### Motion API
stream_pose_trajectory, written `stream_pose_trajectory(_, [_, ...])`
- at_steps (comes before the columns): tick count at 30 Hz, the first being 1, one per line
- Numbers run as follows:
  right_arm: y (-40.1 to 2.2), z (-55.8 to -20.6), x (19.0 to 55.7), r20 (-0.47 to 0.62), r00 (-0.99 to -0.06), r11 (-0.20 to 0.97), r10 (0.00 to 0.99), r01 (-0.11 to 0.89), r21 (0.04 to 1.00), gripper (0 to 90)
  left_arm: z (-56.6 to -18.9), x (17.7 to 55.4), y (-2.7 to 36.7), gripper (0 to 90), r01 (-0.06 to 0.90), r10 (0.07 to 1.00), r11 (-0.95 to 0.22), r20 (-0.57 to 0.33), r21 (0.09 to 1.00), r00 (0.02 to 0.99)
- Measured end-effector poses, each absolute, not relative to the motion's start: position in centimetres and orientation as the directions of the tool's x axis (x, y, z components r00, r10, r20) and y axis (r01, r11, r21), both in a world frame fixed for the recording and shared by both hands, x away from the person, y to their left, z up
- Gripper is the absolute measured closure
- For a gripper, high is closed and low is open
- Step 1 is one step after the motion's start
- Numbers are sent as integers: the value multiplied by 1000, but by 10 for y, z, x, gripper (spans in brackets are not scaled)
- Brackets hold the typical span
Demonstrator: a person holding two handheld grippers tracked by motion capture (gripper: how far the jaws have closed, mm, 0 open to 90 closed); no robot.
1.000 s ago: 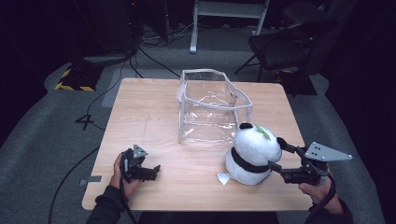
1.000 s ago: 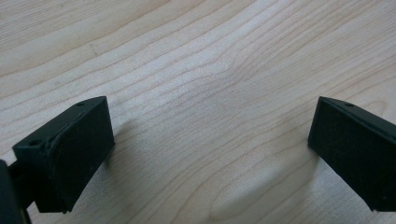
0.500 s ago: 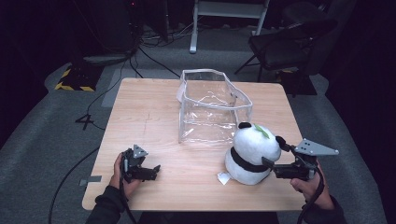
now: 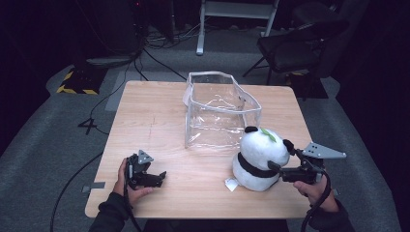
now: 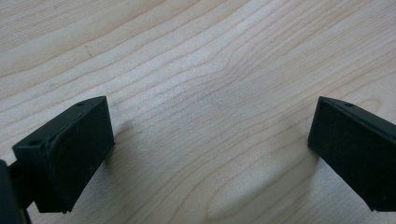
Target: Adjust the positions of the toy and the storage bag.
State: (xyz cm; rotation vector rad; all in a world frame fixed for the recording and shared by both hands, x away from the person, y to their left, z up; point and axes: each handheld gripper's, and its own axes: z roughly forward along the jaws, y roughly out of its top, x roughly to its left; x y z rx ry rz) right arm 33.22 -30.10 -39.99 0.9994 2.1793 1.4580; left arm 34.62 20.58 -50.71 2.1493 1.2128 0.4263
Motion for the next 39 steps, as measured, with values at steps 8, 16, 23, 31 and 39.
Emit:
stream_pose_trajectory(8, [-308, -402, 327, 95, -715, 230, 692, 343, 911, 325, -507, 345, 204, 4, 656, 862, -368, -23, 659, 506])
stream_pose_trajectory(16, [-319, -400, 320, 50, -704, 241, 708, 308, 921, 400, -503, 348, 203, 129, 676, 886, -338, -22, 655, 464])
stream_pose_trajectory(23, [-331, -398, 320, 20, -664, 240, 747, 299, 924, 412, -498, 350, 207, 170, 665, 885, -338, -15, 665, 465])
stream_pose_trajectory(31, [-348, -397, 321, 3, -612, 232, 791, 303, 924, 410, -480, 363, 200, 177, 645, 884, -314, -34, 697, 466])
stream_pose_trajectory(39, [-362, -399, 323, 18, -581, 207, 814, 319, 925, 407, -452, 380, 187, 181, 595, 876, -283, -49, 752, 479])
